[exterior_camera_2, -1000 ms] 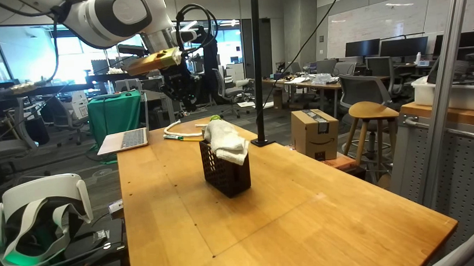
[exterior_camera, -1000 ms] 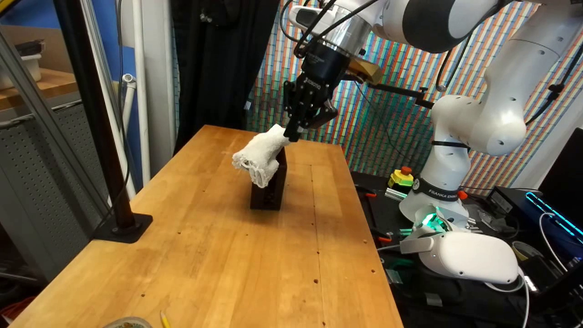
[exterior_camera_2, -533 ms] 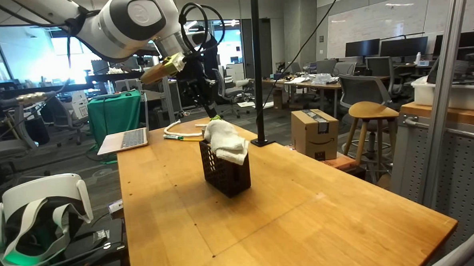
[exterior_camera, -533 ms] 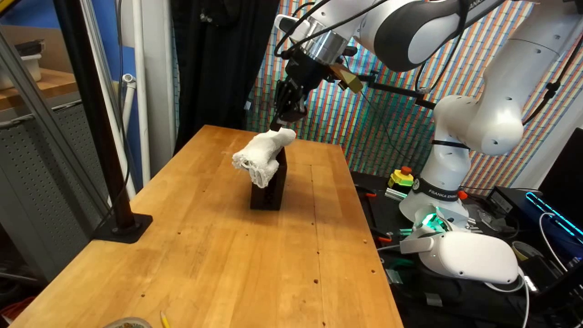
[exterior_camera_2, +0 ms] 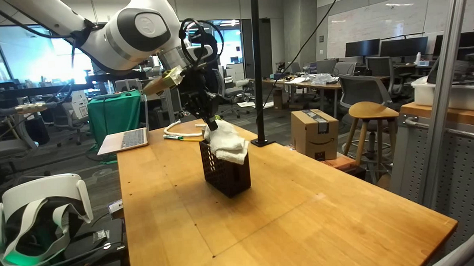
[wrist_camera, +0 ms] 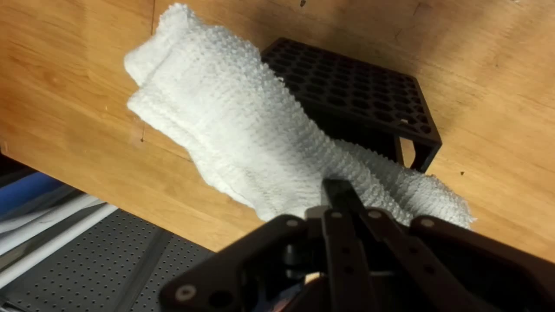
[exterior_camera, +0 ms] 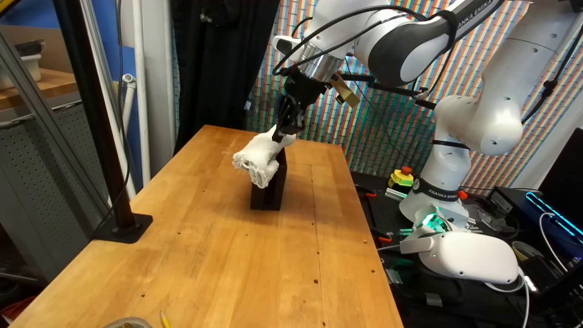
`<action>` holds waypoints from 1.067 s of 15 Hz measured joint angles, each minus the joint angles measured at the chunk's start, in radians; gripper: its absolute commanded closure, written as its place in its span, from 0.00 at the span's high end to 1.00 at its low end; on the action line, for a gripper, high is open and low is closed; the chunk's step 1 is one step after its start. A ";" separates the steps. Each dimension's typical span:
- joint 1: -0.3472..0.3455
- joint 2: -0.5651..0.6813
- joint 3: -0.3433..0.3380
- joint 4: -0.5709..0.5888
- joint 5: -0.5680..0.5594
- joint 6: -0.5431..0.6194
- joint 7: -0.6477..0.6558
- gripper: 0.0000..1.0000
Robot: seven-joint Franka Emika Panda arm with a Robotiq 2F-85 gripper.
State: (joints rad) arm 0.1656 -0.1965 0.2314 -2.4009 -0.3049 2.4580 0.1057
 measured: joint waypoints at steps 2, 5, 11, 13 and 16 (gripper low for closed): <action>0.000 0.012 0.008 -0.004 -0.026 0.001 0.023 0.04; 0.000 0.031 0.010 -0.008 -0.073 0.006 0.069 0.04; -0.010 0.070 0.010 -0.004 -0.191 0.019 0.174 0.04; -0.013 0.091 0.010 0.001 -0.219 0.020 0.195 0.04; -0.013 0.139 0.010 0.008 -0.252 0.020 0.213 0.04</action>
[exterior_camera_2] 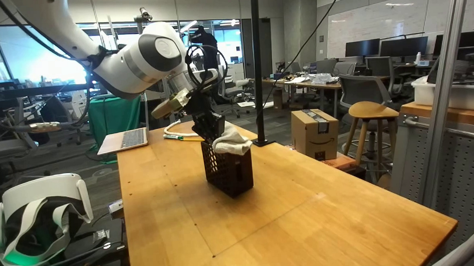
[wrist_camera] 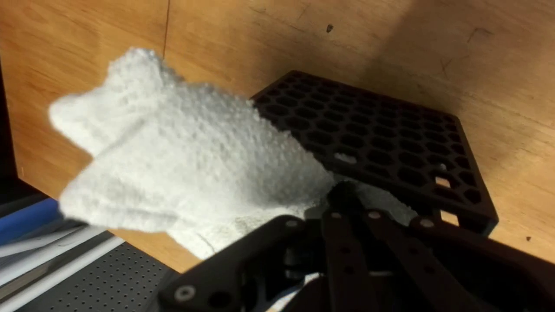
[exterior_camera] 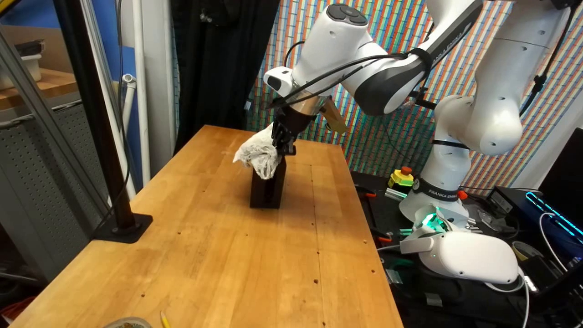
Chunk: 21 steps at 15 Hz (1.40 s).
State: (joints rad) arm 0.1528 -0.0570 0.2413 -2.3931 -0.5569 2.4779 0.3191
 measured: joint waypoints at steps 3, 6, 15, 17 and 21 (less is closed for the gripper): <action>0.001 0.054 -0.002 0.022 -0.024 0.000 0.007 0.05; 0.003 0.088 -0.011 0.044 -0.024 -0.012 0.004 0.03; 0.004 0.090 -0.033 0.057 0.163 -0.018 -0.182 0.05; 0.005 0.075 -0.033 0.055 0.210 -0.018 -0.226 0.04; 0.018 -0.008 -0.031 0.043 0.274 -0.017 -0.296 0.04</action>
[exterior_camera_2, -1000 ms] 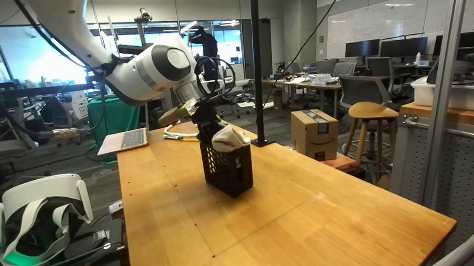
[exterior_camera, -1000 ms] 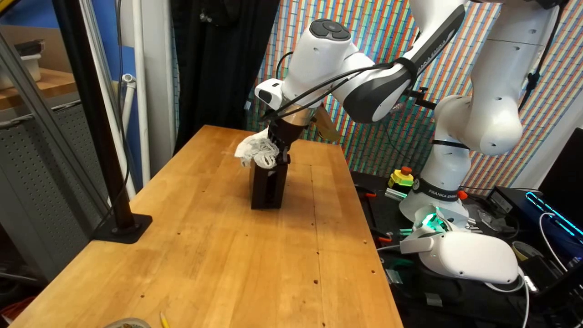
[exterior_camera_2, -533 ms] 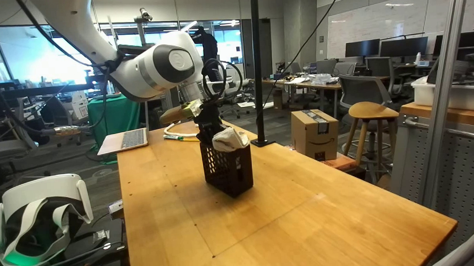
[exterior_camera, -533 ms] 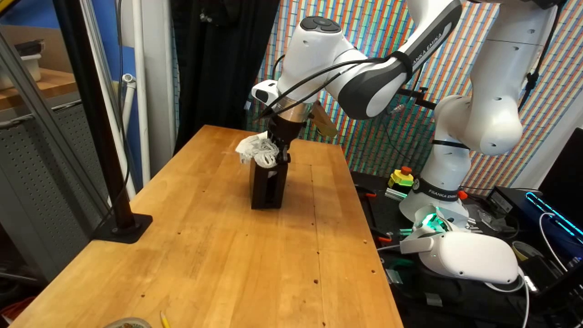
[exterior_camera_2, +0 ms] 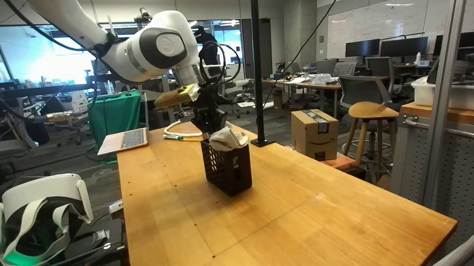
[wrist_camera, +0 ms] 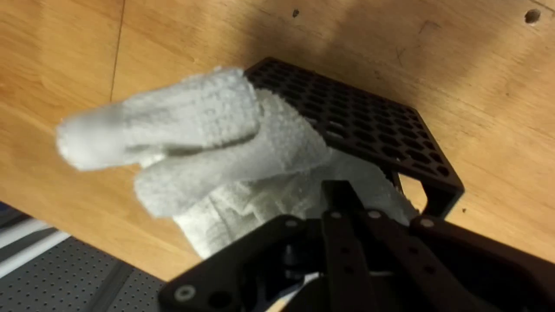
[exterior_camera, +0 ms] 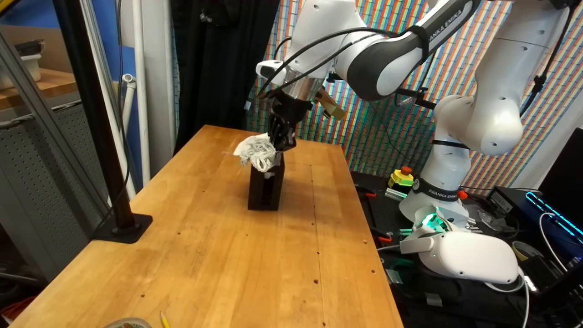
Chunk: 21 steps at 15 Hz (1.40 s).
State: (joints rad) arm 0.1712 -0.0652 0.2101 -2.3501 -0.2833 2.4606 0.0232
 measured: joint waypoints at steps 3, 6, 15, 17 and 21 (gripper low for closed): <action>0.012 -0.085 0.003 -0.016 0.006 0.000 -0.023 0.04; 0.012 -0.156 0.002 -0.028 0.004 -0.003 -0.039 0.04; -0.050 -0.247 -0.063 -0.072 -0.013 -0.040 -0.085 0.05; -0.068 -0.250 -0.075 -0.086 -0.021 -0.040 -0.086 0.05; -0.097 -0.251 -0.086 -0.109 -0.042 -0.041 -0.086 0.05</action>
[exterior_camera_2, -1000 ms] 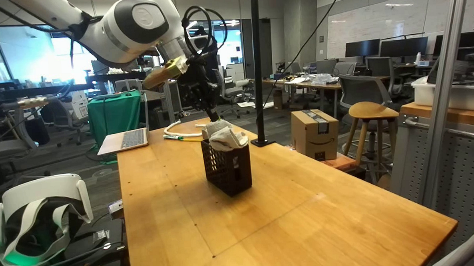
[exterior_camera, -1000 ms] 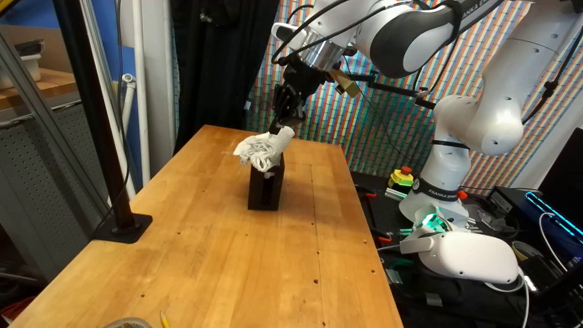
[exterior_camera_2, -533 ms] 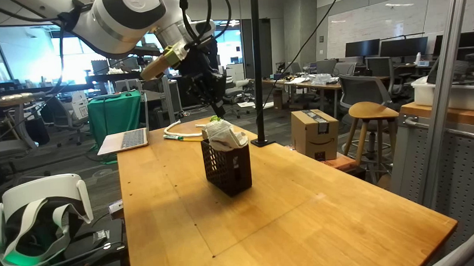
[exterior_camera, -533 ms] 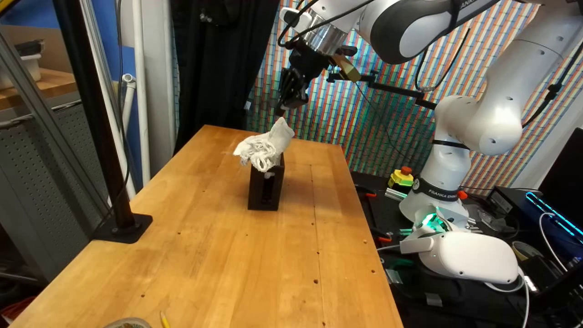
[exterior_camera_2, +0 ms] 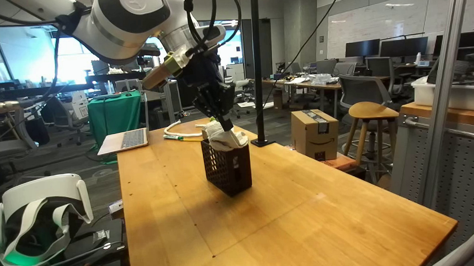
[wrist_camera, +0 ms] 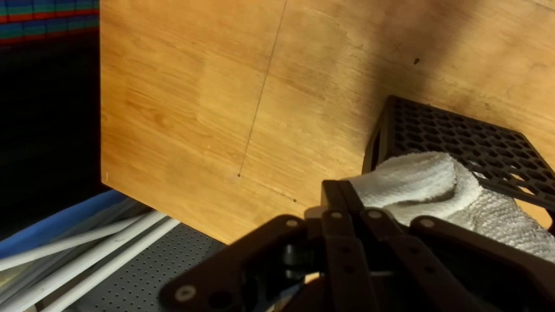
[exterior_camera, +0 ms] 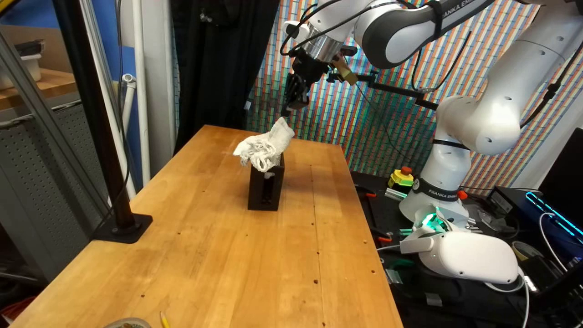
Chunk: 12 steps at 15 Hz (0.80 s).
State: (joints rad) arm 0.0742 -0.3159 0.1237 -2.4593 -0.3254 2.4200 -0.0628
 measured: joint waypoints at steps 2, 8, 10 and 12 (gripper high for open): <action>-0.009 0.000 0.000 -0.008 -0.011 0.000 0.000 0.05; -0.006 0.003 0.015 -0.040 -0.023 0.000 0.000 0.06; -0.001 0.007 0.029 -0.050 -0.023 0.000 0.000 0.05; 0.007 0.013 0.044 -0.057 -0.023 0.001 0.001 0.04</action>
State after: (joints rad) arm 0.0815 -0.3033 0.1682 -2.5162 -0.3486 2.4206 -0.0620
